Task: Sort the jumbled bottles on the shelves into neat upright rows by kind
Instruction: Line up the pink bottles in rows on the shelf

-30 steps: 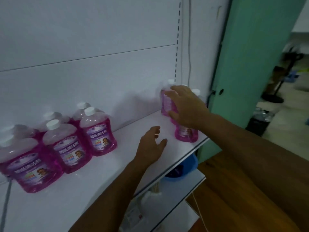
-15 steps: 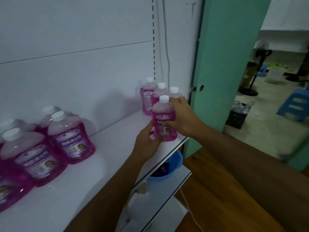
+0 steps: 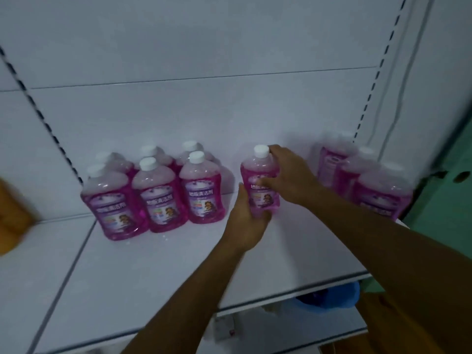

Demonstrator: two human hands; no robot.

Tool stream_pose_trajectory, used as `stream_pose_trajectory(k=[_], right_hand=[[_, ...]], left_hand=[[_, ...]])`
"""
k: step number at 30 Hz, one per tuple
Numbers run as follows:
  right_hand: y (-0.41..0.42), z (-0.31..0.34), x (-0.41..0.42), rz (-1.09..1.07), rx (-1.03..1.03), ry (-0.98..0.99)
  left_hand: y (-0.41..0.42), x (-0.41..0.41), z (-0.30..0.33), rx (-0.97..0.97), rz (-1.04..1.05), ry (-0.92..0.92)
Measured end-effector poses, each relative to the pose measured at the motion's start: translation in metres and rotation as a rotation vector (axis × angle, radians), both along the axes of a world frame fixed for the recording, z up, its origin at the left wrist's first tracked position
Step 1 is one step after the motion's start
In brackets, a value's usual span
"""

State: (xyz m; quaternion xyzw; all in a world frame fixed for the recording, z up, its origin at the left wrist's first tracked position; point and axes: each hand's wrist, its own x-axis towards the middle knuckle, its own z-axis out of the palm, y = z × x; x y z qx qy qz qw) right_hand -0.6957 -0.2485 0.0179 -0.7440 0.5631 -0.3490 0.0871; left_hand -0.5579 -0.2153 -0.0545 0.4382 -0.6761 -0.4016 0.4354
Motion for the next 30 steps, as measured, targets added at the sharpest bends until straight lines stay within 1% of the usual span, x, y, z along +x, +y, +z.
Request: stream_pose_trajectory(k=[4, 7, 11, 14, 18, 21, 23, 27, 30], right_hand=[[-0.03, -0.006, 0.018, 0.082, 0.014, -0.051], [-0.048, -0.007, 0.024, 0.114, 0.029, -0.093], [-0.066, -0.007, 0.028, 0.145, 0.021, -0.101], [-0.074, -0.01, 0.034, 0.142, 0.009, -0.099], [-0.079, -0.011, 0.041, 0.182, 0.029, -0.114], [-0.081, -0.013, 0.041, 0.176, -0.005, -0.124], [-0.082, -0.018, 0.042, 0.139, -0.054, -0.08], [-0.075, -0.025, 0.047, 0.015, -0.117, 0.085], [-0.066, -0.024, 0.043, 0.027, -0.114, 0.154]], left_hand=[[-0.015, 0.006, 0.002, 0.072, 0.067, 0.051], [-0.027, 0.008, 0.005, 0.07, 0.077, 0.095], [-0.037, 0.009, 0.004, 0.076, 0.155, 0.065], [-0.037, 0.01, 0.007, 0.075, 0.235, -0.01], [-0.036, 0.009, 0.014, 0.067, 0.272, -0.01], [-0.033, 0.01, 0.014, 0.081, 0.272, -0.039], [-0.03, 0.012, 0.016, 0.103, 0.267, -0.051], [-0.027, 0.017, 0.016, 0.136, 0.291, -0.071], [-0.02, 0.016, 0.012, 0.145, 0.252, -0.122]])
